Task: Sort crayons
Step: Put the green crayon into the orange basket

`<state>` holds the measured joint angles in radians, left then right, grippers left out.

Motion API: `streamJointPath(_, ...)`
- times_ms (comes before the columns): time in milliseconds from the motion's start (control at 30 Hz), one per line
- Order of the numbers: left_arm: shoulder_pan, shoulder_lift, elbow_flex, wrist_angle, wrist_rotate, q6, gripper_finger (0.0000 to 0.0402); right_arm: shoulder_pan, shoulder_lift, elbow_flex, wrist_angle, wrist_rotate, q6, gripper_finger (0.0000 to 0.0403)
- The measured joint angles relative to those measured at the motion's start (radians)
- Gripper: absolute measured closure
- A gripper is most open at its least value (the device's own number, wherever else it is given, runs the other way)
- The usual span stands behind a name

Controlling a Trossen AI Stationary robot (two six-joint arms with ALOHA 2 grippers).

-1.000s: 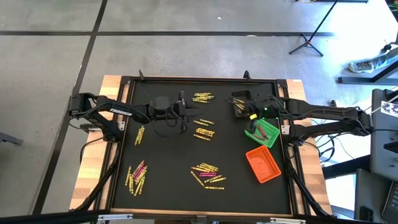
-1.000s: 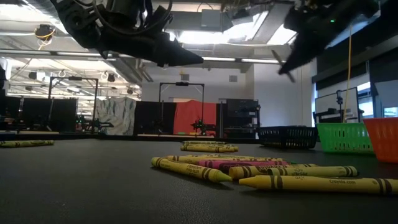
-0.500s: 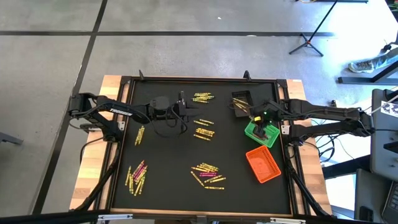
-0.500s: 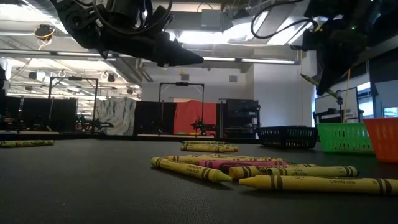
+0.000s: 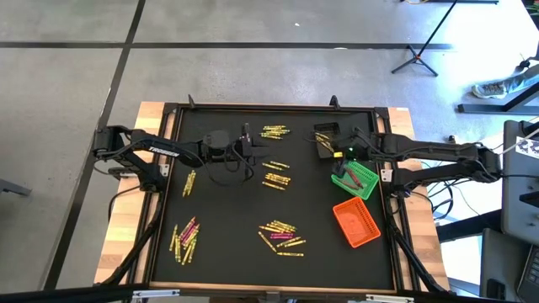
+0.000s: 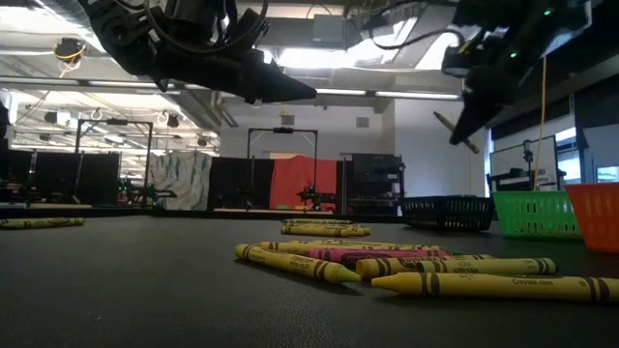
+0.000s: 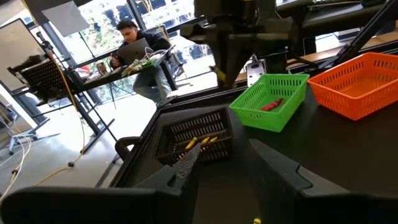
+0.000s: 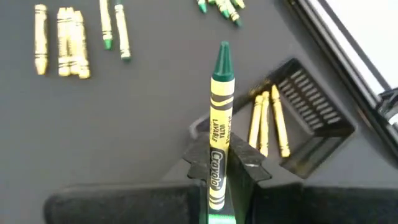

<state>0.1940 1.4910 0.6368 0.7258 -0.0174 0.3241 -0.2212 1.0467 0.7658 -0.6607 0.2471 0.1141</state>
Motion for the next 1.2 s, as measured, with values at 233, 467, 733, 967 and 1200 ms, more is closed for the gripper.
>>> streamJointPath(233,0.0,0.0,0.0,0.0,0.0,0.0,0.0285,-0.158,0.066,0.0,0.032,-0.018,-0.088,0.038)
streamJointPath(467,-0.001,0.0,0.0,0.0,-0.064,0.053,0.0285,-0.262,0.07,0.0,0.041,-0.066,-0.161,0.0378)
streamJointPath(733,0.03,0.0,0.0,0.019,-0.209,0.209,0.0285,-0.321,0.07,0.0,0.074,-0.052,-0.198,0.0378)
streamJointPath(967,0.162,0.0,0.0,0.017,-0.134,0.223,0.0285,-0.406,0.08,-0.016,0.199,-0.057,-0.193,0.0377)
streamJointPath(1200,0.285,0.001,0.0,-0.027,0.06,0.12,0.0285,-0.498,0.175,-0.016,0.249,-0.244,-0.232,0.0377)
